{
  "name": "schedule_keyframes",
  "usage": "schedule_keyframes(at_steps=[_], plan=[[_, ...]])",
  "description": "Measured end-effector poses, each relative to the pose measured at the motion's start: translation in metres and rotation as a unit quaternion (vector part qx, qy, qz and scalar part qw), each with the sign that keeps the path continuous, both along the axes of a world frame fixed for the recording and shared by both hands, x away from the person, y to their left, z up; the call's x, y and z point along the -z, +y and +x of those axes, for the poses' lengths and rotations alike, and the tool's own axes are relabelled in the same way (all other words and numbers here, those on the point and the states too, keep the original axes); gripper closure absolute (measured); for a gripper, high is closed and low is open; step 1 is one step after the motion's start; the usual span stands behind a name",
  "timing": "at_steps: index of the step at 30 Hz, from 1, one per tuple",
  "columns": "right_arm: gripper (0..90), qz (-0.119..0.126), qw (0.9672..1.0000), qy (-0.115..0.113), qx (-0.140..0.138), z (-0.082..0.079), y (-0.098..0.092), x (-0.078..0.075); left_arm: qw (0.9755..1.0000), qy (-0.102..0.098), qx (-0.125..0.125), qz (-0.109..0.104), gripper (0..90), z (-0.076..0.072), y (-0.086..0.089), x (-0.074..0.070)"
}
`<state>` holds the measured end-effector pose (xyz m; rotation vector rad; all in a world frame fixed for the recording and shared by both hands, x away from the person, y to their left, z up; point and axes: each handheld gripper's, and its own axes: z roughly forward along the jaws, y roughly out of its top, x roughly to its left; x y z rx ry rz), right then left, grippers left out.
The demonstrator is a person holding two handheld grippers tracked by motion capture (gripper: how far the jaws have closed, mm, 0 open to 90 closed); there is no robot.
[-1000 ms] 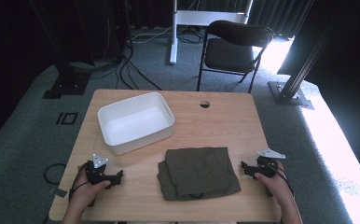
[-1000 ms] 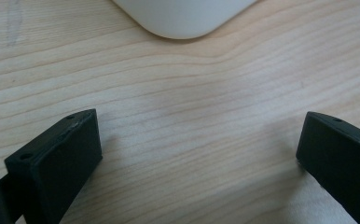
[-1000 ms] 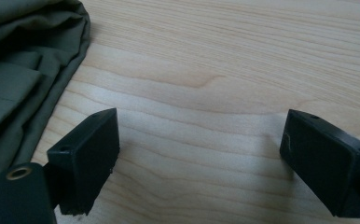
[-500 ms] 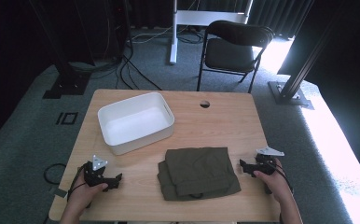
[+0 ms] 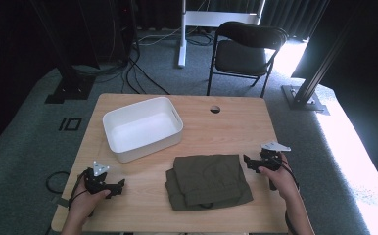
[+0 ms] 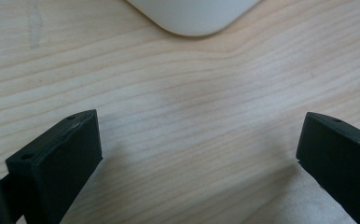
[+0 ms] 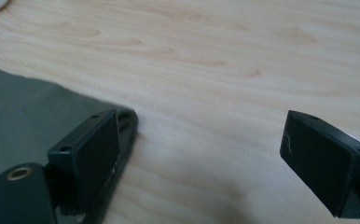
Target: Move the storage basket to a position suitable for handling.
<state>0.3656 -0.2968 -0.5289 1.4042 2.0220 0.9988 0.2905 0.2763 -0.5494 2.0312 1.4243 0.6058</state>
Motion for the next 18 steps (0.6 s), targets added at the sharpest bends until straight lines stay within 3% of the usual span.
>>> schedule_keyframes(at_steps=[9,18], plan=[[11.6,0.004,0.9992,-0.020,-0.036,0.019,0.032,-0.016,0.9999,-0.006,-0.003,-0.008,1.3,0.003,-0.001,-0.007],[11.7,0.028,0.9974,-0.032,-0.058,0.039,0.067,-0.028,0.9997,-0.010,0.002,-0.023,1.3,0.009,-0.005,-0.013]])
